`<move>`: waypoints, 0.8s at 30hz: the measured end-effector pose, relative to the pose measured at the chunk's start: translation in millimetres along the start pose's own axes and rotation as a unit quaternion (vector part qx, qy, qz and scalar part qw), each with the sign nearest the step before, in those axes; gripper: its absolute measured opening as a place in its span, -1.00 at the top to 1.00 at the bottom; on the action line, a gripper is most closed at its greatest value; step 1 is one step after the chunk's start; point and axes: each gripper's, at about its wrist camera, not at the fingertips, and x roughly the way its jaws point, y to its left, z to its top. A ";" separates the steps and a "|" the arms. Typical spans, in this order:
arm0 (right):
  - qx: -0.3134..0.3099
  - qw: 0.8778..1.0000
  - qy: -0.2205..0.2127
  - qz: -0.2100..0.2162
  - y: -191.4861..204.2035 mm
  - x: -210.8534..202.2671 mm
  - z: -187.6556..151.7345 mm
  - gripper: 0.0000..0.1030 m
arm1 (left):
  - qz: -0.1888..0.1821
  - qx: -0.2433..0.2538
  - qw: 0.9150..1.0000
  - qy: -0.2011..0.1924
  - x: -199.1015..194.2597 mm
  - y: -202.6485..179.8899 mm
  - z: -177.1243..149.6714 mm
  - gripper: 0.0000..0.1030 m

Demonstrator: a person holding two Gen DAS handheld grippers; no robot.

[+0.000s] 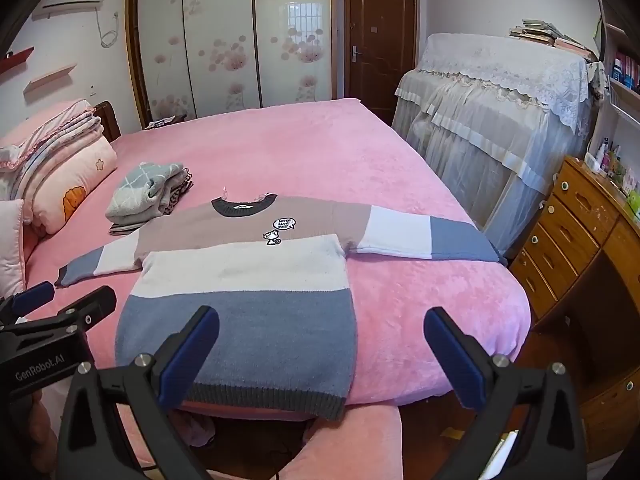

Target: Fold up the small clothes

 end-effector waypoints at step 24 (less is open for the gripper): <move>0.001 1.000 -0.003 -0.001 0.2 3.1 3.7 -0.99 | -0.001 -0.002 1.000 -0.002 3.4 2.3 -0.6 -0.99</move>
